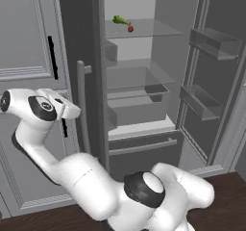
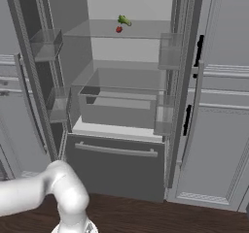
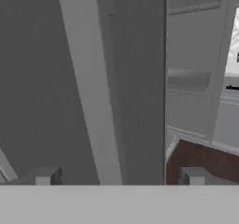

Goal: Take the strawberry from the fridge and place it on top of the pancake, located on the dining counter.

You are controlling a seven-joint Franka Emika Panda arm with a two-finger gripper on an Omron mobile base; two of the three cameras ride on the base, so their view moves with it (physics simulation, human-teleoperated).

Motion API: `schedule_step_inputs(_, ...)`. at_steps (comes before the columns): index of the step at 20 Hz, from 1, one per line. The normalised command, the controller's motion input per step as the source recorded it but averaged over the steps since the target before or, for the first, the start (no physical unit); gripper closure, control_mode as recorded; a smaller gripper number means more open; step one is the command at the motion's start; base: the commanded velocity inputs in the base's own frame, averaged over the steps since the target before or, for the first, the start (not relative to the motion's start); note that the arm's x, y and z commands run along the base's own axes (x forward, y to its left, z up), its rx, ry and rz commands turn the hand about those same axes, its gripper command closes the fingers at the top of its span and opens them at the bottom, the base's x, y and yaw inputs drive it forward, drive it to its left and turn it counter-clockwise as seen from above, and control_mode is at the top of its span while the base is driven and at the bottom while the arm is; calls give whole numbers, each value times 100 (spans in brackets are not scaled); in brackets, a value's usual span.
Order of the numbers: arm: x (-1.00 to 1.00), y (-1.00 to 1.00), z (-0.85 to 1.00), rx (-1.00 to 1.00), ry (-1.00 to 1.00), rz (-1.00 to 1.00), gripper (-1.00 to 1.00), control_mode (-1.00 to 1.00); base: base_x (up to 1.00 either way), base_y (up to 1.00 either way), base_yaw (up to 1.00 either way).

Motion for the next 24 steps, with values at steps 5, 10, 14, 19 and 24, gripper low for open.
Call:
schedule_step_inputs(5, 0, -98, -4, 54, 17, 30, -100, -100, 0, 0, 0)
schedule_step_inputs(10, 0, -86, 0, 57, 13, 25, -100, -100, 0, 0, 0)
schedule_step_inputs(14, 10, -78, 0, 61, 6, 14, -100, -100, 0, 0, 0)
schedule_step_inputs(19, 12, -47, 0, 52, 5, 9, -100, -100, 0, 0, 0)
schedule_step_inputs(24, -1, 0, 0, 32, -2, 3, -100, -100, 0, 0, 0)
